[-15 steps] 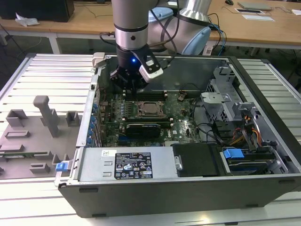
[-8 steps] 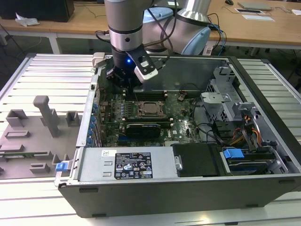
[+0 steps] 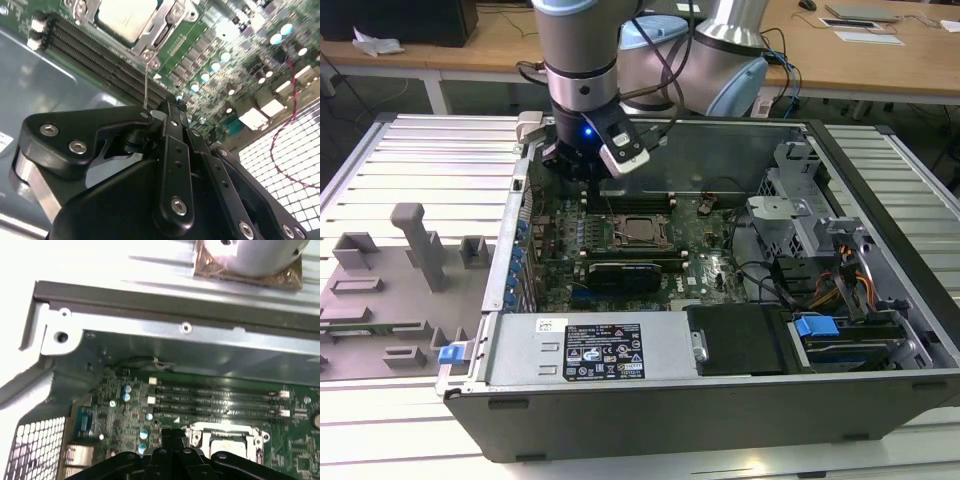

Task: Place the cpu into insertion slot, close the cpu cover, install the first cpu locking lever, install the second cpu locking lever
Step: 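Install the first cpu locking lever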

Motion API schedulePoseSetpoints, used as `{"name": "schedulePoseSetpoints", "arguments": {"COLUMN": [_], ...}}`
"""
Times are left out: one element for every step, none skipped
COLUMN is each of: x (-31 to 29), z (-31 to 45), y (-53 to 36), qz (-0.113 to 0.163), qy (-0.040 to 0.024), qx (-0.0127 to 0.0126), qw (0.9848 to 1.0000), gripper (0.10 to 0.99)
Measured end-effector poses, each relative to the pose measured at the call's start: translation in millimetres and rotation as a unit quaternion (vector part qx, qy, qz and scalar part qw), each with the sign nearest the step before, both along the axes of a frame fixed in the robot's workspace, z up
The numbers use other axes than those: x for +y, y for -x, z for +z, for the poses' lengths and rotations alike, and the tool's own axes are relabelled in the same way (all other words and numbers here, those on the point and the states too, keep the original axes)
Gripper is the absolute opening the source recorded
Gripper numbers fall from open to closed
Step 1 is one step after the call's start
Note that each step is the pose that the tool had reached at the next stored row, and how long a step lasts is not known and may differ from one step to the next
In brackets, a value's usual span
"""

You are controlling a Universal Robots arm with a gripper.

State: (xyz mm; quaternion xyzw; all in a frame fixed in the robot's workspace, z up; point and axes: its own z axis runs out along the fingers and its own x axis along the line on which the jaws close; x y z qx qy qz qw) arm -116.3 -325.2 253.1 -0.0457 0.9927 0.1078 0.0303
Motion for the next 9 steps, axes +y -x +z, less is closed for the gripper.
{"name": "schedulePoseSetpoints", "arguments": {"x": [0.0, 0.0, 0.0, 0.1, 0.1, 0.0, 0.0, 0.0, 0.0], "z": [-0.1, -0.2, -0.2, -0.2, -0.2, -0.2, -0.2, -0.2, -0.2], "y": [0.3, 0.3, 0.4, 0.4, 0.3, 0.3, 0.3, -1.8, -3.1], "qz": [0.000, 0.000, 0.000, 0.000, 0.000, 0.000, 0.000, 0.000, 0.000], "qy": [-0.0087, -0.0164, -0.0168, -0.0169, -0.0170, -0.0170, -0.0171, -0.0171, -0.0171], "qx": [-0.0002, -0.0004, -0.0004, -0.0004, -0.0004, -0.0005, -0.0004, -0.0004, -0.0004], "qw": [1.0000, 0.9999, 0.9999, 0.9999, 0.9999, 0.9999, 0.9999, 0.9999, 0.9999], "gripper": [0.106, 0.106, 0.106, 0.106, 0.106, 0.106, 0.106, 0.106, 0.106]}}
